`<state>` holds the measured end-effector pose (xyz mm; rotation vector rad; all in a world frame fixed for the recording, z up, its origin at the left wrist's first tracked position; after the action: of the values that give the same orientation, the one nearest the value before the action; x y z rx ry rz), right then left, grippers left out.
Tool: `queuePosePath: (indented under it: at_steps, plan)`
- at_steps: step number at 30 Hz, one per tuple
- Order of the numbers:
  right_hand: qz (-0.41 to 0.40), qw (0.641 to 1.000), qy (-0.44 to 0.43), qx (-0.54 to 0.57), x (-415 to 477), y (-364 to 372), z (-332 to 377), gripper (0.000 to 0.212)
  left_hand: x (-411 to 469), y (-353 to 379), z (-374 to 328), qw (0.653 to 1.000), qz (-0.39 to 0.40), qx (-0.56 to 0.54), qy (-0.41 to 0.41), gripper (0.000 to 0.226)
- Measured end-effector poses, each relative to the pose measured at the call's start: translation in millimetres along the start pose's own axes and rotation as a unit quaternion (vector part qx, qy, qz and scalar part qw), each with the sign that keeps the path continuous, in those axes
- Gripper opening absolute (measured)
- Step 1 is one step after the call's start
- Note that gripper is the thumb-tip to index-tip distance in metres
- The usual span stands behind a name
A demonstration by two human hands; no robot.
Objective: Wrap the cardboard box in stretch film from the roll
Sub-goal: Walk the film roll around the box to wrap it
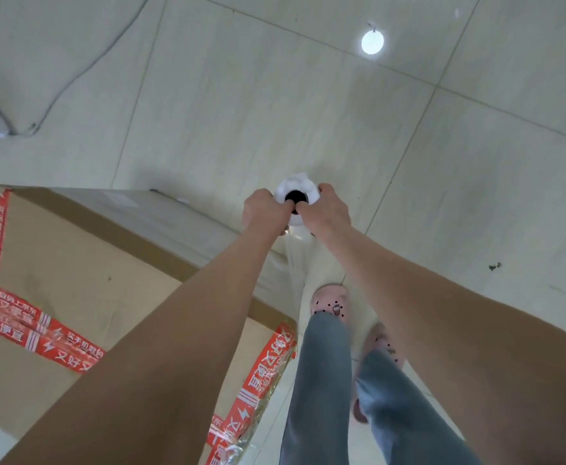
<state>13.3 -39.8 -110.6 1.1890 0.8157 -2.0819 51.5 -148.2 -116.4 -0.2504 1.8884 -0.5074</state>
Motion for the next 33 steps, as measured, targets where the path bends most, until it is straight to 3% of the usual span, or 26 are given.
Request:
queuePosePath:
  at_steps: [3,6,11,16,26,29,33]
  plan:
    - [0.009,0.998,0.009,0.061,5.4,-1.6,4.6,0.049,2.3,-1.4,-3.2,1.000,0.023,0.010,0.007,0.027]
    - [0.007,0.998,0.003,0.069,8.5,-8.0,6.1,0.039,4.7,0.1,-12.0,0.997,0.025,0.076,0.024,0.025]
    - [0.023,0.999,-0.006,0.022,13.3,-15.3,17.4,0.029,12.2,-8.0,-34.2,0.978,0.005,0.193,0.078,0.013]
    - [0.038,0.998,-0.022,-0.053,21.4,-16.6,32.5,0.022,17.8,-14.4,-38.5,0.979,-0.019,0.189,0.073,0.010]
    - [0.043,0.977,-0.073,-0.194,25.7,-7.2,62.1,0.007,27.2,-31.3,-11.9,0.998,-0.058,0.039,-0.002,0.013]
    - [0.026,0.971,-0.113,-0.211,27.9,5.3,74.9,0.023,30.2,-43.0,2.2,0.994,-0.088,-0.043,-0.047,0.023]
    - [0.021,0.977,-0.121,-0.177,33.7,20.8,83.4,0.055,30.4,-49.4,16.5,0.963,-0.126,-0.210,-0.115,0.026]
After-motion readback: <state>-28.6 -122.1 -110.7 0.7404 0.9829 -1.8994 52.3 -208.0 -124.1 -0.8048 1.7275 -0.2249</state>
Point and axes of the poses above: each hand's wrist, its own x-axis towards the middle knuckle, its own y-axis out of the palm, z = x × y, the point moved 2 cm from there along x, towards the middle knuckle, and after that the axes turned 9 degrees about z, right-handed, at the moved point
